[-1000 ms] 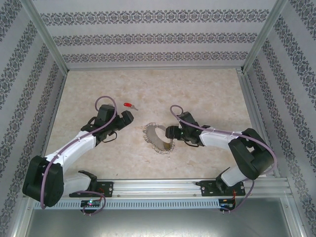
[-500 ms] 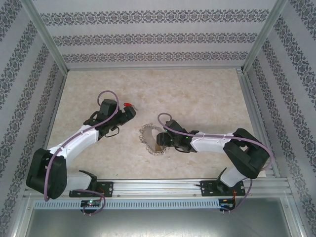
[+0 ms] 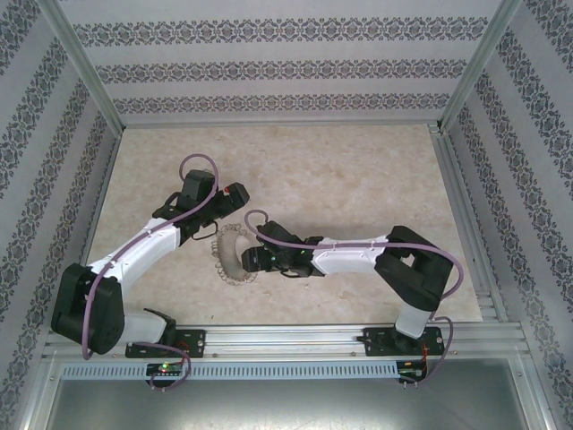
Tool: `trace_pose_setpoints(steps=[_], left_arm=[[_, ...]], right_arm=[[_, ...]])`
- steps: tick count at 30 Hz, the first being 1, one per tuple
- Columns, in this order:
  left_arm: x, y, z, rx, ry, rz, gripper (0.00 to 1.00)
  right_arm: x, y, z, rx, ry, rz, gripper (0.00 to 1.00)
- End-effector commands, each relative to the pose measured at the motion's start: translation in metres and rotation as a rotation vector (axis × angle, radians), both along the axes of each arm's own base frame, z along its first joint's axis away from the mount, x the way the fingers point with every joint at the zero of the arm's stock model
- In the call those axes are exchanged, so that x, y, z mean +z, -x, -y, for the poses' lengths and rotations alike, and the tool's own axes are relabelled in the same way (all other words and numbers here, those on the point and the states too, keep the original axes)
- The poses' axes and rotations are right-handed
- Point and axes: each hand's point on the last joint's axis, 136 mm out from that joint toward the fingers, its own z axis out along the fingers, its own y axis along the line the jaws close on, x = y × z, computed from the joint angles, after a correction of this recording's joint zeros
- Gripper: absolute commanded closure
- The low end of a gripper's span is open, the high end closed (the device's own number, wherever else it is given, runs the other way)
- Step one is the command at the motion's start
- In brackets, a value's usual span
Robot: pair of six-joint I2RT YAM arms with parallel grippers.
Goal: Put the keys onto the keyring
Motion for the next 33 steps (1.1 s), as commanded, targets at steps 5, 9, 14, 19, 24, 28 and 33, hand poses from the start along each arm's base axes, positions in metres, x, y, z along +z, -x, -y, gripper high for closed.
trace_pose_setpoints(steps=[5,9,14,19,24,28,33], left_arm=[[0.001,0.019,-0.009,-0.023,-0.051,-0.026,0.0],[-0.005,0.028,-0.001,-0.006,0.047,-0.06,0.0],[-0.018,0.039,0.009,0.076,0.22,-0.127,0.0],[-0.023,0.048,0.002,0.164,0.259,-0.158,0.0],[-0.018,0.048,0.007,0.193,0.323,-0.159,0.05],[-0.023,0.05,0.014,0.241,0.397,-0.192,0.1],[-0.032,0.051,0.016,0.324,0.46,-0.227,0.25]], right_arm=[[0.027,-0.024,0.05,-0.106,0.023,0.102,0.31],[0.027,-0.036,0.072,-0.161,0.069,0.152,0.26],[0.02,-0.048,0.088,-0.204,0.132,0.175,0.02],[0.009,-0.057,0.092,-0.214,0.103,0.15,0.02],[0.01,-0.059,0.09,-0.182,0.097,0.166,0.02],[0.014,-0.059,0.089,-0.16,0.081,0.191,0.06],[0.018,-0.063,0.095,-0.169,0.057,0.206,0.15]])
